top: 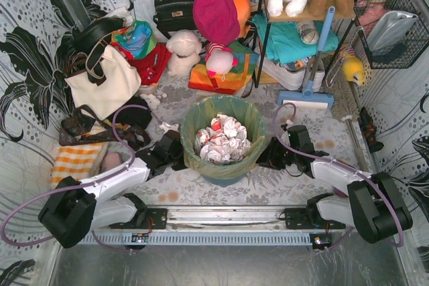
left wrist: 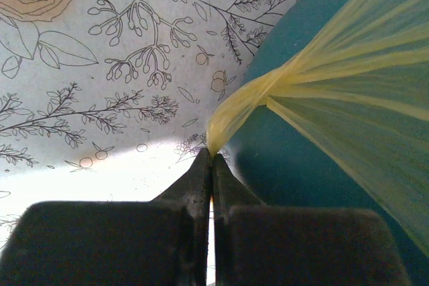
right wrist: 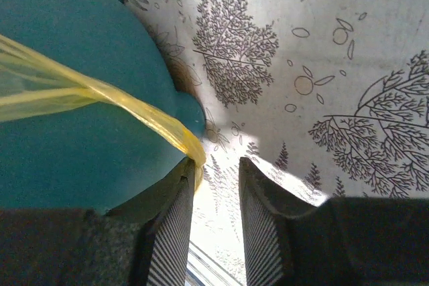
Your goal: Tie the trash bag
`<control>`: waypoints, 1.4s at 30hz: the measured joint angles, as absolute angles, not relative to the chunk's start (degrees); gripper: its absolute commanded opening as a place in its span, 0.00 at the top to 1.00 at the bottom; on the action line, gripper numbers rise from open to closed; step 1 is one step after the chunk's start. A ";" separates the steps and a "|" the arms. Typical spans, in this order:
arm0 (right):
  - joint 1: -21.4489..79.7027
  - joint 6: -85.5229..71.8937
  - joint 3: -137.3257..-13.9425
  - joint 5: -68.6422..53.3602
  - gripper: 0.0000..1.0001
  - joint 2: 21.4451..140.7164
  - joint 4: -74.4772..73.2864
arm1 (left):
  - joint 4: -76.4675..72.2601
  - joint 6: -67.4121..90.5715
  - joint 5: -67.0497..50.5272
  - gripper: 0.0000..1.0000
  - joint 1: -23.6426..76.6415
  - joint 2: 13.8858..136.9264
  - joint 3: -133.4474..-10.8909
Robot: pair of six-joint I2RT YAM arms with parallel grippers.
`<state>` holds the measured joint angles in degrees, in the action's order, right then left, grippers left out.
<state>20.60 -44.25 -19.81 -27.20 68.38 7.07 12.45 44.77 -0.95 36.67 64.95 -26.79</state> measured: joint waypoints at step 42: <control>20.60 -40.42 -25.28 -23.24 0.59 66.17 0.56 | 13.67 41.71 -1.08 0.98 35.55 65.73 -28.25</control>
<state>20.60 -40.42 -25.28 -23.24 66.17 0.56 13.67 41.71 -1.08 35.55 65.73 -28.25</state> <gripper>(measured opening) 0.415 0.034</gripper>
